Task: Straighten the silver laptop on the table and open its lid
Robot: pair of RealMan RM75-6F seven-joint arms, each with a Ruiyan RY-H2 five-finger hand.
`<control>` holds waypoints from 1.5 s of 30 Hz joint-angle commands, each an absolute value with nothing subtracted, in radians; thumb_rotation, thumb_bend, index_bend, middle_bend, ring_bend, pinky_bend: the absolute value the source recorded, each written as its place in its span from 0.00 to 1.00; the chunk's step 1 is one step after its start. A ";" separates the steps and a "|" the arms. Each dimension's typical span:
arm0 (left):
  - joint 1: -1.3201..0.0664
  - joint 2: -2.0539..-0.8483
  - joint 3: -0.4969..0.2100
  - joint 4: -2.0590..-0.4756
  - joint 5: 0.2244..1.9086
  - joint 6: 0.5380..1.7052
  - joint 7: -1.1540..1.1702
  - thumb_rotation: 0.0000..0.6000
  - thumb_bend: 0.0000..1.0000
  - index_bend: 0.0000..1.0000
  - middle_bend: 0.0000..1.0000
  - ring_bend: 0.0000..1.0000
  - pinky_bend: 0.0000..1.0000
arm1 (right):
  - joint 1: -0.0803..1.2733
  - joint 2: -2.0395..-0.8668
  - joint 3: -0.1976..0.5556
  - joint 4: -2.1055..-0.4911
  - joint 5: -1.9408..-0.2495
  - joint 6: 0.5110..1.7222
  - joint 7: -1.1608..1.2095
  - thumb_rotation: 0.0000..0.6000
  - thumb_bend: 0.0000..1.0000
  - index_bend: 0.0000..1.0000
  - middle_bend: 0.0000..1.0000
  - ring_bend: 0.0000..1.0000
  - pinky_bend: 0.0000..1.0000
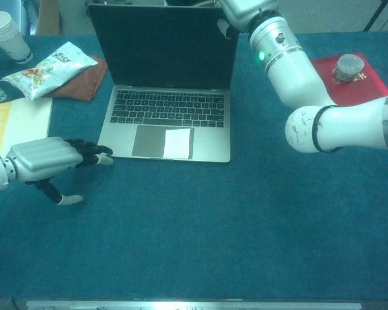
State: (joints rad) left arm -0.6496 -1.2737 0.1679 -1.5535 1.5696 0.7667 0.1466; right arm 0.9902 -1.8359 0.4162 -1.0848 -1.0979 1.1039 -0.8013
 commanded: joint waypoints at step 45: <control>-0.454 -1.076 0.062 -1.626 1.433 1.145 0.158 0.88 0.32 0.04 0.00 0.00 0.08 | 0.651 -1.327 0.230 -1.786 -1.143 1.321 -0.654 1.00 0.29 0.00 0.04 0.00 0.07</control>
State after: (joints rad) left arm -0.4763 -1.0865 0.0772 -1.6335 1.4493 1.1153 0.1754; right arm 0.6826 -1.3595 0.2557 -1.7550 -1.1249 1.2922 -0.6648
